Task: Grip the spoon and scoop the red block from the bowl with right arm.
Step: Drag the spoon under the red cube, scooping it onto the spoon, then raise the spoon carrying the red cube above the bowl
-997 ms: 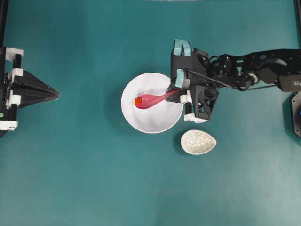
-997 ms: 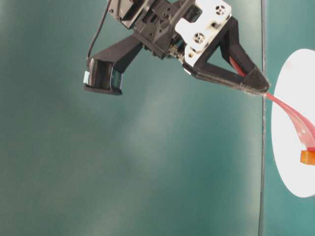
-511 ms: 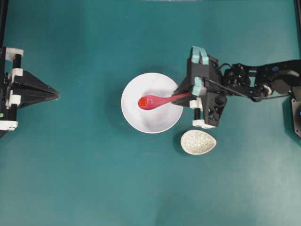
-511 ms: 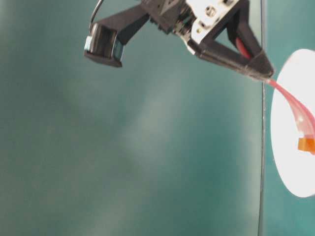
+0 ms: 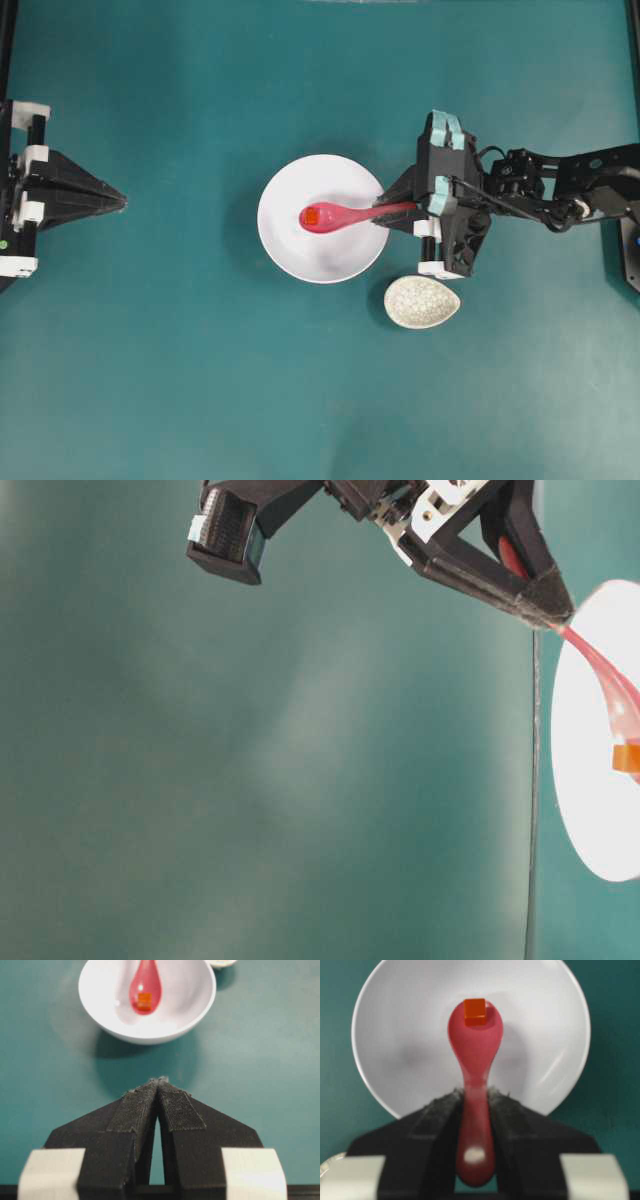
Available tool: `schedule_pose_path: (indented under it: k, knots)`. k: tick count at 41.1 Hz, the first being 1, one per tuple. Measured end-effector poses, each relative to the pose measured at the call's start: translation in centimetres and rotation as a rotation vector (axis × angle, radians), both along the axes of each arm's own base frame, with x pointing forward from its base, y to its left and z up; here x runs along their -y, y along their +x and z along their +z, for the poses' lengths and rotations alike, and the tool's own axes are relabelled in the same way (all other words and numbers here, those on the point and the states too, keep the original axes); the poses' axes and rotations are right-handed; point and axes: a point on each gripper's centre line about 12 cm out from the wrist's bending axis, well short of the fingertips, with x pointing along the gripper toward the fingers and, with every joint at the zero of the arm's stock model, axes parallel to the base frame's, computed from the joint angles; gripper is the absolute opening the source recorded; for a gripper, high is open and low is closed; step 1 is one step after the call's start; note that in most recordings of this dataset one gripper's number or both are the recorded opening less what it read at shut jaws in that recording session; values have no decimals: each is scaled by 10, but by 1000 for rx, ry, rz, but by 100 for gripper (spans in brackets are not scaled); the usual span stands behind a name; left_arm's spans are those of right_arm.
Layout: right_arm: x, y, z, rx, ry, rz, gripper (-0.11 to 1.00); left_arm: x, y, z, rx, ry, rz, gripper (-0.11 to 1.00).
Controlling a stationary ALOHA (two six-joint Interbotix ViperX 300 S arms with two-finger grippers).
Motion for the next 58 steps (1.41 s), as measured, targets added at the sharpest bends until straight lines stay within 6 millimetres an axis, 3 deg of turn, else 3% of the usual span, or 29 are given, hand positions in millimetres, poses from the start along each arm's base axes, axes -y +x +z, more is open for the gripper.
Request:
schedule_pose_path:
  k: [19,31,58]
  knots:
    - [2,-6,-4,51,-14,-40,24,0,0,0,2,-1,2,0]
    - [-7,-11,-6,119,-14,-53,24,0,0,-1,-1,-1,2,0]
    - [-9,-10,6,226,-18,-79,24,0,0,0,2,-1,2,0]
